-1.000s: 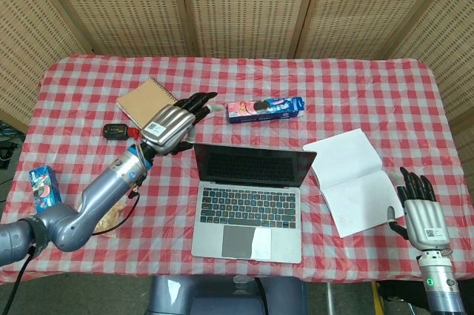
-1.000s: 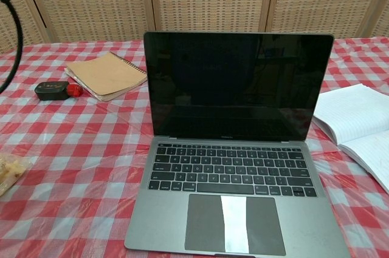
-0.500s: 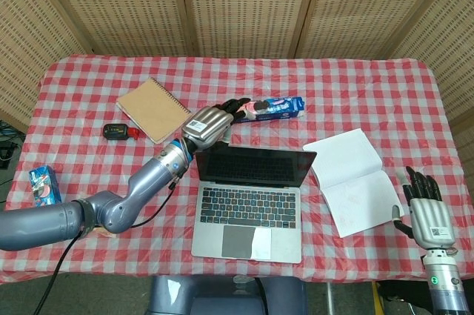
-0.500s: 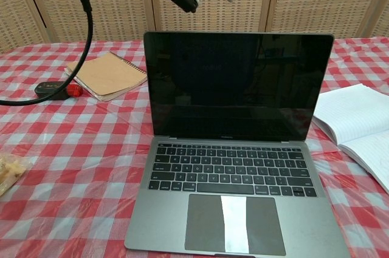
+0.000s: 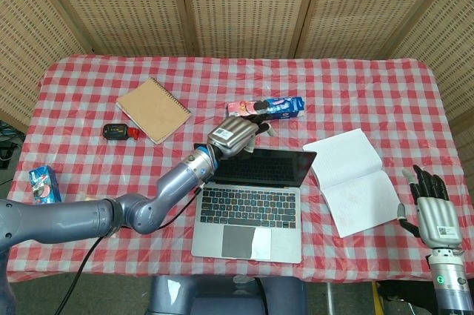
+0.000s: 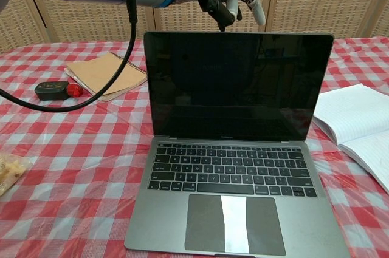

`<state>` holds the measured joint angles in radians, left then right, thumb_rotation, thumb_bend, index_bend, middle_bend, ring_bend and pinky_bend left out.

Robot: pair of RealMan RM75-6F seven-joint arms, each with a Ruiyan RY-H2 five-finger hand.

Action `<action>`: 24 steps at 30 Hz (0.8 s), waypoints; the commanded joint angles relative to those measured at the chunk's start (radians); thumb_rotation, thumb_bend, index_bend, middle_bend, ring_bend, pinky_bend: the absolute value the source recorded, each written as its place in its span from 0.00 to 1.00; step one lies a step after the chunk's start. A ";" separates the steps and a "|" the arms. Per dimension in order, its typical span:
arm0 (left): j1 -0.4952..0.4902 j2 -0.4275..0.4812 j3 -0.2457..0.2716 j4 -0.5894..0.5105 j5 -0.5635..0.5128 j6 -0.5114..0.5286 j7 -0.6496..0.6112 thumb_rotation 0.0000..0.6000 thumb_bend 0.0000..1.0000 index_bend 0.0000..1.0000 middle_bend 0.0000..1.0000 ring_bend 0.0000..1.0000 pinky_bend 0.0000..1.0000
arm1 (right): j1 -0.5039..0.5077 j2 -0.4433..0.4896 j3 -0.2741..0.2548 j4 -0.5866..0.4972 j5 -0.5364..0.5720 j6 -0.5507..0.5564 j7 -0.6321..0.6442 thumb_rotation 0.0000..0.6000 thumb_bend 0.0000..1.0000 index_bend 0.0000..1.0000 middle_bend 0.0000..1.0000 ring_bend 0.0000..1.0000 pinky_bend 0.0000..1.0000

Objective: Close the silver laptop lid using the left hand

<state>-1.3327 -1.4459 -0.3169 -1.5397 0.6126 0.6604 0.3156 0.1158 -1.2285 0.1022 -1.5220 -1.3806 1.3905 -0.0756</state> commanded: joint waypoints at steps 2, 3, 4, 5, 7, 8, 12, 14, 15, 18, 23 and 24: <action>-0.010 -0.012 0.001 0.000 -0.017 0.023 -0.009 1.00 1.00 0.36 0.20 0.24 0.33 | -0.001 0.002 -0.001 -0.002 -0.004 0.004 0.003 1.00 0.74 0.00 0.00 0.00 0.00; -0.014 -0.017 0.005 -0.001 -0.020 0.032 -0.007 1.00 1.00 0.37 0.21 0.25 0.33 | -0.002 0.003 -0.001 -0.003 -0.004 0.006 0.005 1.00 0.74 0.00 0.00 0.00 0.00; -0.015 -0.020 0.008 -0.002 -0.020 0.037 -0.006 1.00 1.00 0.39 0.23 0.27 0.34 | -0.002 0.003 -0.001 -0.003 -0.004 0.006 0.007 1.00 0.74 0.00 0.00 0.00 0.00; -0.016 -0.022 0.010 -0.002 -0.019 0.040 -0.007 1.00 1.00 0.40 0.24 0.27 0.34 | -0.002 0.004 -0.001 -0.004 -0.004 0.006 0.008 1.00 0.74 0.00 0.00 0.00 0.00; -0.016 -0.024 0.012 -0.004 -0.017 0.044 -0.012 1.00 1.00 0.43 0.28 0.30 0.36 | -0.002 0.005 -0.002 -0.005 -0.006 0.006 0.009 1.00 0.74 0.00 0.00 0.00 0.00; -0.016 -0.026 0.014 -0.005 -0.016 0.046 -0.014 1.00 1.00 0.44 0.29 0.31 0.36 | -0.002 0.005 -0.002 -0.005 -0.007 0.006 0.009 1.00 0.74 0.00 0.00 0.00 0.00; -0.019 -0.030 0.021 -0.006 -0.018 0.051 -0.017 1.00 1.00 0.47 0.33 0.34 0.38 | -0.003 0.007 -0.003 -0.008 -0.010 0.010 0.010 1.00 0.74 0.00 0.00 0.00 0.00; -0.020 -0.033 0.022 -0.008 -0.021 0.054 -0.020 1.00 1.00 0.50 0.35 0.36 0.39 | -0.003 0.008 -0.003 -0.010 -0.011 0.012 0.010 1.00 0.74 0.00 0.00 0.00 0.00; -0.020 -0.034 0.022 -0.010 -0.021 0.057 -0.021 1.00 1.00 0.51 0.37 0.38 0.40 | -0.004 0.008 -0.003 -0.011 -0.012 0.013 0.011 1.00 0.74 0.00 0.00 0.00 0.00; -0.018 -0.035 0.020 -0.023 -0.014 0.072 -0.028 1.00 1.00 0.55 0.41 0.41 0.41 | -0.005 0.010 -0.004 -0.013 -0.014 0.016 0.012 1.00 0.75 0.00 0.00 0.00 0.00; -0.009 -0.020 0.014 -0.064 0.005 0.083 -0.041 1.00 1.00 0.58 0.44 0.44 0.43 | -0.004 0.009 -0.006 -0.015 -0.019 0.017 0.012 1.00 0.75 0.00 0.00 0.00 0.00; -0.007 -0.016 0.013 -0.074 0.007 0.083 -0.045 1.00 1.00 0.58 0.45 0.45 0.44 | -0.004 0.009 -0.006 -0.016 -0.020 0.017 0.012 1.00 0.75 0.00 0.00 0.00 0.00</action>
<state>-1.3431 -1.4674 -0.3012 -1.6034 0.6149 0.7416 0.2768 0.1115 -1.2193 0.0960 -1.5374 -1.4007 1.4078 -0.0639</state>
